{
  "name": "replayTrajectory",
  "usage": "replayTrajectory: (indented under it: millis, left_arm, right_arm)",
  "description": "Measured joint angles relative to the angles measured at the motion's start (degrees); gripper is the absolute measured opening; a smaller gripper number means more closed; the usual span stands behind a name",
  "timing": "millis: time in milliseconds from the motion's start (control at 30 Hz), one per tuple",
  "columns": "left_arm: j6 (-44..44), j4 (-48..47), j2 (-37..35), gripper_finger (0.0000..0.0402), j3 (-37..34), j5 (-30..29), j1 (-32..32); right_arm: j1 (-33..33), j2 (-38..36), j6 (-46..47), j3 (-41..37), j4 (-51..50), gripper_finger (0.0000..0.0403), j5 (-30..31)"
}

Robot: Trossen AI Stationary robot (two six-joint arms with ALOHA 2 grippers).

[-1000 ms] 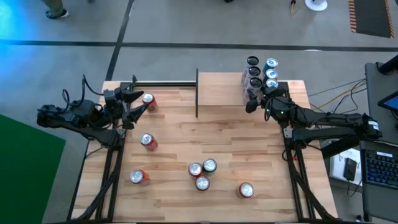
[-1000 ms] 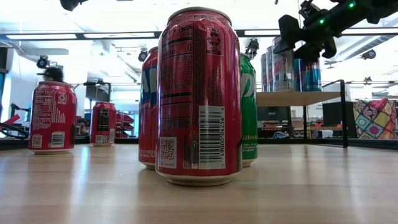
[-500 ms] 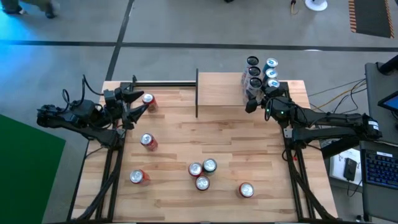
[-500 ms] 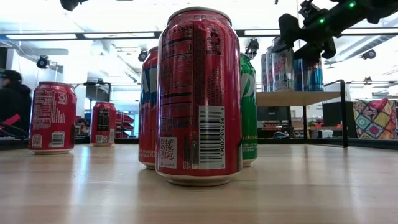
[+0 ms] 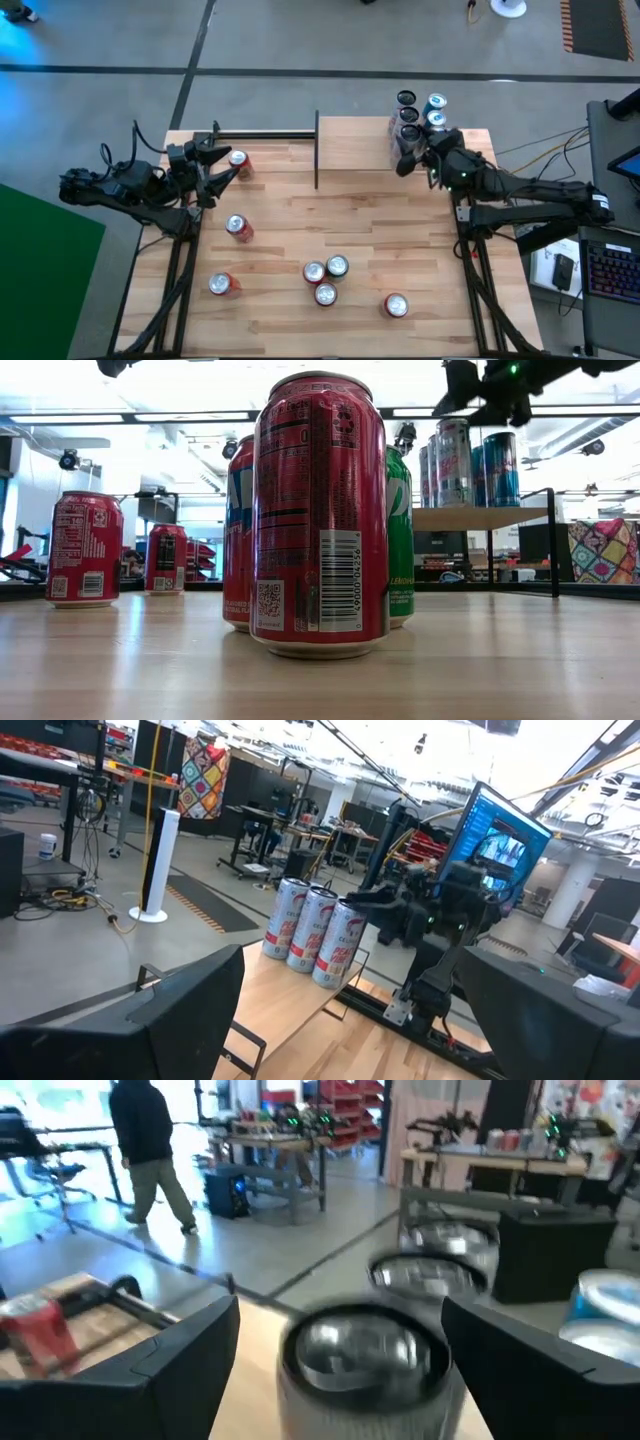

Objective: Place canned beverage on shelf
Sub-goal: Put the white-pink soda can on the shelf aligned with the other white-pink soda cans

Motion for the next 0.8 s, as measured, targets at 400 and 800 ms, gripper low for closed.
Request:
replayTrajectory:
  millis: [400, 800]
  left_arm:
    - [0.14, -0.51, 0.02, 0.0354, 0.0, 0.0, 0.01]
    - [1.85, -1.2, 0.02, 0.0354, 0.0, -1.95, 0.01]
  right_arm:
    - [-0.08, 0.72, 5.86, 15.04, -17.48, 0.0335, -2.86]
    - [-0.49, 12.69, 19.74, 43.61, -58.82, 0.0187, -11.88]
